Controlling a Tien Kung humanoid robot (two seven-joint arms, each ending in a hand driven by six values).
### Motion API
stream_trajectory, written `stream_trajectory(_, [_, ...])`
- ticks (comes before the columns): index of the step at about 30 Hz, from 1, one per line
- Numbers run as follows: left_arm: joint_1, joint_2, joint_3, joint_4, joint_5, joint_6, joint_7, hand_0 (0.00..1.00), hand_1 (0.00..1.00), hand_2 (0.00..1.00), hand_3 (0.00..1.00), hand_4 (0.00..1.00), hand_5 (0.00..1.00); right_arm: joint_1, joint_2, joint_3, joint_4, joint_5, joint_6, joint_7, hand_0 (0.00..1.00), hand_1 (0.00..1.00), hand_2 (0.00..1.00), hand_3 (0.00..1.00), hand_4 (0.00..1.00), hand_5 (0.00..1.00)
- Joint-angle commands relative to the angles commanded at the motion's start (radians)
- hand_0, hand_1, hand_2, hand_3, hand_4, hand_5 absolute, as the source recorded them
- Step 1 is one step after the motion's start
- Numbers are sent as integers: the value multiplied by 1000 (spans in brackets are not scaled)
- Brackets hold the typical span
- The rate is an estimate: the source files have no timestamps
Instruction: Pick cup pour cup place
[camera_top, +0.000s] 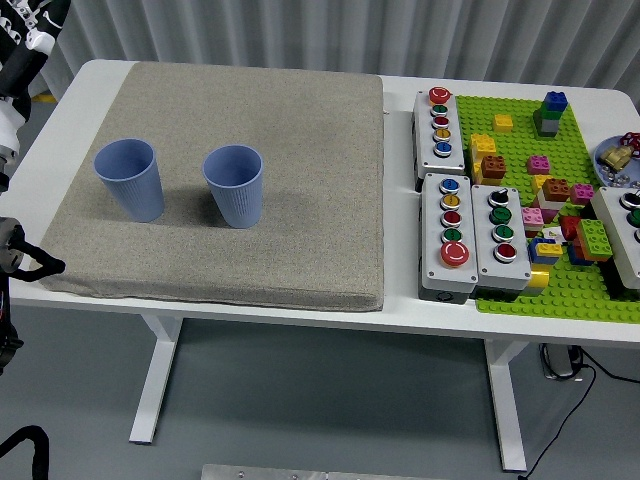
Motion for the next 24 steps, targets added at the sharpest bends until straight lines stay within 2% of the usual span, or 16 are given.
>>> stream_trajectory(5, [11,1,-13,-7,105,25,26,899,916,998,998,973,312,1,-1,1,0,1,1,1,745,718,777,614,172,211])
stream_trajectory(10, [43,17,-14,10,181,20,57,905,918,998,998,977,310,4,-1,2,0,7,2,2,745,717,776,614,172,212])
stream_trajectory(17, [105,42,3,32,185,29,64,905,916,998,998,978,334,6,-2,8,0,-2,3,1,745,717,776,614,172,211])
stream_trajectory(22, [154,71,19,36,169,27,58,902,906,998,998,976,344,8,-3,14,0,-9,5,-1,744,717,775,614,172,213])
stream_trajectory(24, [180,90,28,29,150,22,54,902,906,998,998,976,344,9,-4,15,0,-14,6,-2,744,717,775,614,172,213])
